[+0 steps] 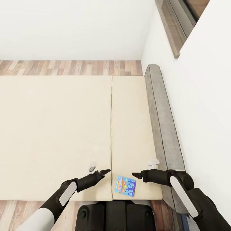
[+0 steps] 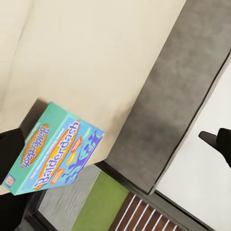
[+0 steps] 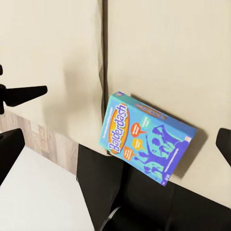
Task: Put all the toys in the child's room - the three board games (two on the bed and one on the table), the two jigsaw puzzles on the table, and the tennis ball on the table - inside the toy box on the table in the child's room.
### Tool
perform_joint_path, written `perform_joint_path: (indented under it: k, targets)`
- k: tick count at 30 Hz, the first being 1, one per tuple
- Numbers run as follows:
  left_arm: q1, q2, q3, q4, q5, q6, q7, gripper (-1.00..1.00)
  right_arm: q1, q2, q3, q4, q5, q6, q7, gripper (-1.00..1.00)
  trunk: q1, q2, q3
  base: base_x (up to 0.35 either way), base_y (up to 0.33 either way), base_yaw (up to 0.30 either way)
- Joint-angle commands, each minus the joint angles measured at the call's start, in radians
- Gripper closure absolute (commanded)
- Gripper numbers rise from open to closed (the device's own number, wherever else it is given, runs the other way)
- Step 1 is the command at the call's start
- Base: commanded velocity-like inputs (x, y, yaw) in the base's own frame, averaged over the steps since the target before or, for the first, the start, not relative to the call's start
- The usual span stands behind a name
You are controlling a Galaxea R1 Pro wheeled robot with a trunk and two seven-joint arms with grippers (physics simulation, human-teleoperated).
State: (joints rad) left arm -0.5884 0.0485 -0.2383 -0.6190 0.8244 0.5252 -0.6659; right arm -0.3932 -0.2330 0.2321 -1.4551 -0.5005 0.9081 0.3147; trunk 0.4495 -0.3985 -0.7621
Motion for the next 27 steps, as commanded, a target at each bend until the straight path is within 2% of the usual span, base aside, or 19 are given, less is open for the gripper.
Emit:
perform_joint_path:
  k: [1,15,27]
  targets:
    - [0.000,0.001,-0.004,0.000,0.010,0.007,0.002,-1.00,-0.001,0.000,0.000,0.000,0.006,0.003,0.006,-1.00,0.001,-0.002,-0.003,0.000,0.000,0.000]
    - [-0.001,-0.001,-0.004,0.007,0.010,0.007,0.003,-1.00,-0.009,0.000,-0.001,0.015,0.006,0.003,0.004,-1.00,0.001,-0.002,-0.025,0.000,0.000,0.000]
    - [-0.001,-0.003,-0.005,0.009,0.010,0.006,0.021,-1.00,-0.018,0.001,0.001,0.079,0.004,0.002,-0.007,-1.00,0.001,-0.002,-0.044,0.000,0.000,0.000]
